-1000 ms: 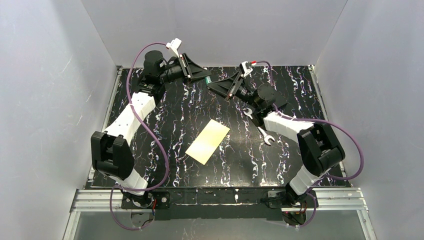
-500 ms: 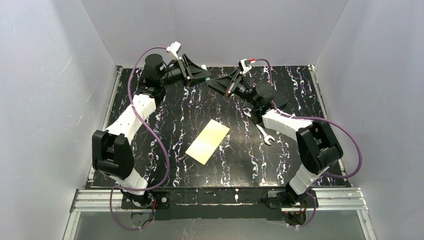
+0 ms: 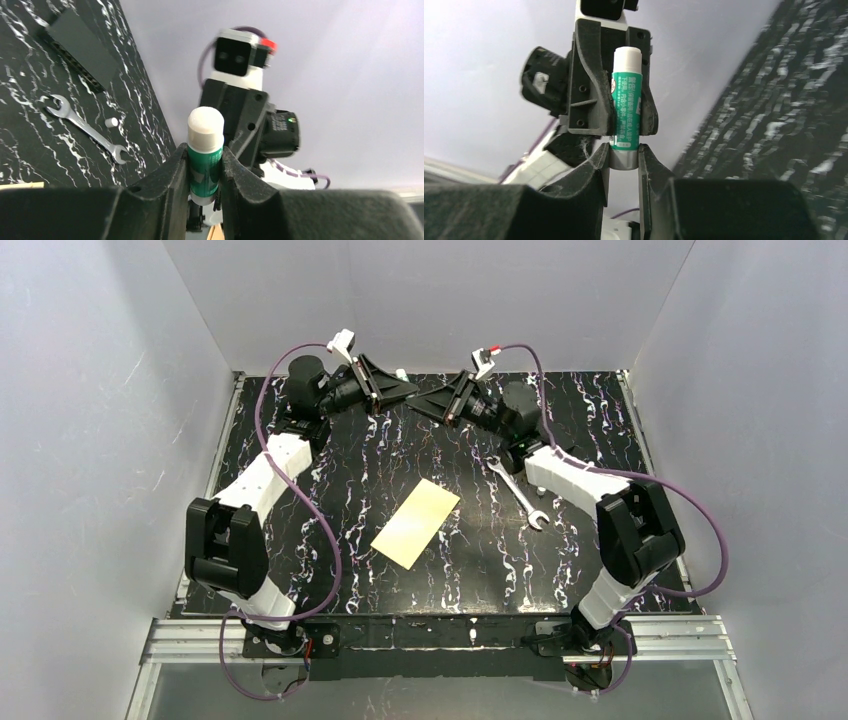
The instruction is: Place the letter into the envelope and seal it
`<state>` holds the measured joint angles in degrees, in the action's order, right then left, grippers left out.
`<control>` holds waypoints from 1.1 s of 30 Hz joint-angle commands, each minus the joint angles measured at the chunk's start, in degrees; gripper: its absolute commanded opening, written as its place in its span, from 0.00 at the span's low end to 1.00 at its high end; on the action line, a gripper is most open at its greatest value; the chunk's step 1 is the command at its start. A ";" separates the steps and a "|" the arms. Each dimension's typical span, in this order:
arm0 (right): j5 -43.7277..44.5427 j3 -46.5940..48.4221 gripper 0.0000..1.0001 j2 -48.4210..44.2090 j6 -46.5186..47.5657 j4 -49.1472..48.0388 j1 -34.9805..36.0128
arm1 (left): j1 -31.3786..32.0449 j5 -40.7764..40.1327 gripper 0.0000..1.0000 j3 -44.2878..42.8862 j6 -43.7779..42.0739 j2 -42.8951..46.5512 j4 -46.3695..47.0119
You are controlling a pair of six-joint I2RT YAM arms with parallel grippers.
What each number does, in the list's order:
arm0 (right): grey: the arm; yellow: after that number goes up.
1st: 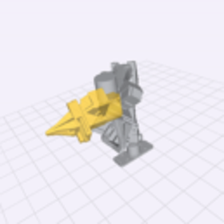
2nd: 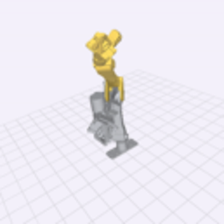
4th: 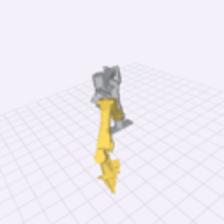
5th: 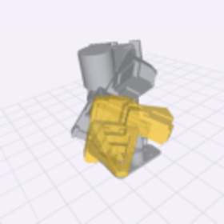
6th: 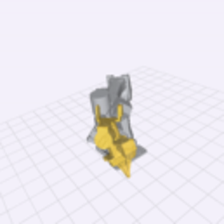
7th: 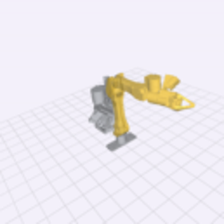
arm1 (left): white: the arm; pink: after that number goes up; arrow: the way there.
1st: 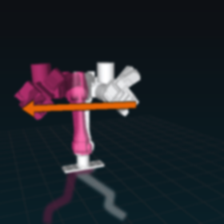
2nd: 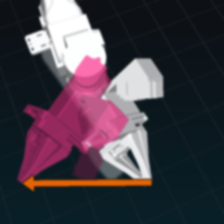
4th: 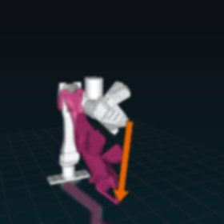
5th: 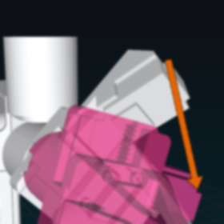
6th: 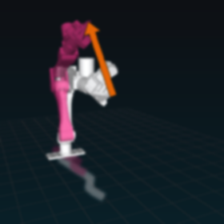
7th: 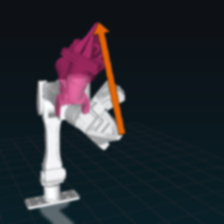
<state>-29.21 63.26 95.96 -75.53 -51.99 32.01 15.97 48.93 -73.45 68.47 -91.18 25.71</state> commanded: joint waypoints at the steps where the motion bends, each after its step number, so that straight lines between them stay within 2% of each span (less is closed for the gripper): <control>1: 5.89 10.79 0.01 -2.24 32.38 32.67 0.64 | 0.55 -0.95 0.00 1.61 3.22 3.02 0.99; 2: 8.33 12.56 0.01 -2.16 40.97 38.21 0.76 | 0.55 -1.31 0.00 1.55 3.33 2.57 0.38; 7: 20.79 18.83 0.01 -0.74 60.21 51.25 3.31 | 0.55 -3.40 0.00 -0.95 0.22 0.11 -8.69; 14: 37.90 23.58 0.01 1.77 74.40 56.30 8.84 | 0.49 -8.26 0.00 -11.66 -9.00 -3.48 -31.37; 17: 42.08 24.53 0.01 2.26 78.79 56.46 10.57 | 0.43 -8.55 0.00 -13.24 -9.58 -4.69 -35.18; 19: 41.81 25.12 0.01 2.36 79.77 56.93 10.96 | 0.36 -7.72 0.00 -13.21 -9.16 -5.37 -34.95; 20: 40.98 26.20 0.04 2.46 78.88 57.82 10.97 | 0.36 -7.32 0.00 -12.90 -8.75 -5.35 -33.97; 21: 39.83 27.20 0.12 2.33 77.47 58.91 10.80 | 0.31 -6.90 0.00 -12.59 -8.50 -5.36 -32.99; 24: 32.26 28.63 0.57 0.10 67.60 60.83 8.76 | -0.51 -4.81 0.00 -12.35 -8.70 -4.98 -29.66; 26: 25.41 27.39 0.77 -3.09 58.64 59.09 6.19 | -1.14 -3.41 0.00 -12.04 -9.81 -4.48 -27.12; 29: 20.18 20.38 0.90 -8.92 43.44 49.38 3.76 | -1.87 -0.87 0.00 -11.61 -10.51 -3.55 -22.59; 33: 19.89 7.86 0.92 -14.11 18.62 32.45 2.97 | -1.99 1.27 0.00 -12.46 -10.50 -2.60 -21.87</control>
<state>-5.21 79.18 88.20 -29.78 -0.69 34.76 14.52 45.04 -84.18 58.98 -97.93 0.40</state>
